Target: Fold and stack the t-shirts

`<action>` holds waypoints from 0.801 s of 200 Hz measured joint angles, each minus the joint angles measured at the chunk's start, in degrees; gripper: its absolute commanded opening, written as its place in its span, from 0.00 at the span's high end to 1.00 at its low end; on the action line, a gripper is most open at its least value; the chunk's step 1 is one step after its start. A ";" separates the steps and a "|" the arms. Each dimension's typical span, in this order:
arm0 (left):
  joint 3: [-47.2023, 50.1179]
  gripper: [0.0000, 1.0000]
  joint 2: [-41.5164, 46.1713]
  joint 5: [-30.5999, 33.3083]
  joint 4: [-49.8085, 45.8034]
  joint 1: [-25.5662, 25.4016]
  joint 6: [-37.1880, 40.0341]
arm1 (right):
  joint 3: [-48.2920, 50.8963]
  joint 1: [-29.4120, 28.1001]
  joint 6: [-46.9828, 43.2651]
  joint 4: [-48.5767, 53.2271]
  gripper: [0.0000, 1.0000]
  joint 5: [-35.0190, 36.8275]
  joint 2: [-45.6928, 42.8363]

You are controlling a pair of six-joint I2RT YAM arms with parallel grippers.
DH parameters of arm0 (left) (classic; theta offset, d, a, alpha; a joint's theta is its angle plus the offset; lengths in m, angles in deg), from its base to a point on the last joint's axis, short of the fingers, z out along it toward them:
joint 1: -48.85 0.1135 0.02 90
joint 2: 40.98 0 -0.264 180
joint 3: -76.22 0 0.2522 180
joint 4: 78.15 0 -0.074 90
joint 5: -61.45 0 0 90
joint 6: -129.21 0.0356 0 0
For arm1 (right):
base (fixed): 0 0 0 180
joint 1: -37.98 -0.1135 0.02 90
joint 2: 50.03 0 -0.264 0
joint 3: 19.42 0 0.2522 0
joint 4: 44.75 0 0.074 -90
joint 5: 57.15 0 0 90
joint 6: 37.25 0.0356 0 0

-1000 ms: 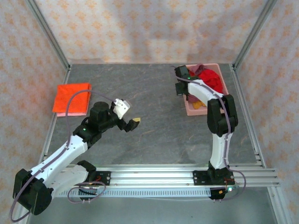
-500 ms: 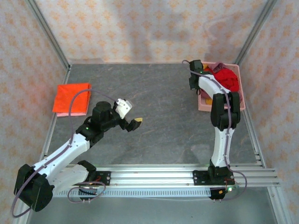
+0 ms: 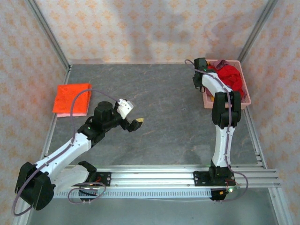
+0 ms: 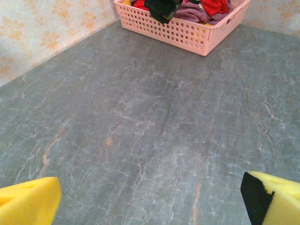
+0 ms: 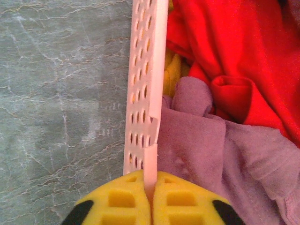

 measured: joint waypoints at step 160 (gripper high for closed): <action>-1.99 0.00 -12.87 -1.95 10.73 -7.78 -3.28 | 4.09 13.70 22.38 -10.51 0.27 -11.63 -10.23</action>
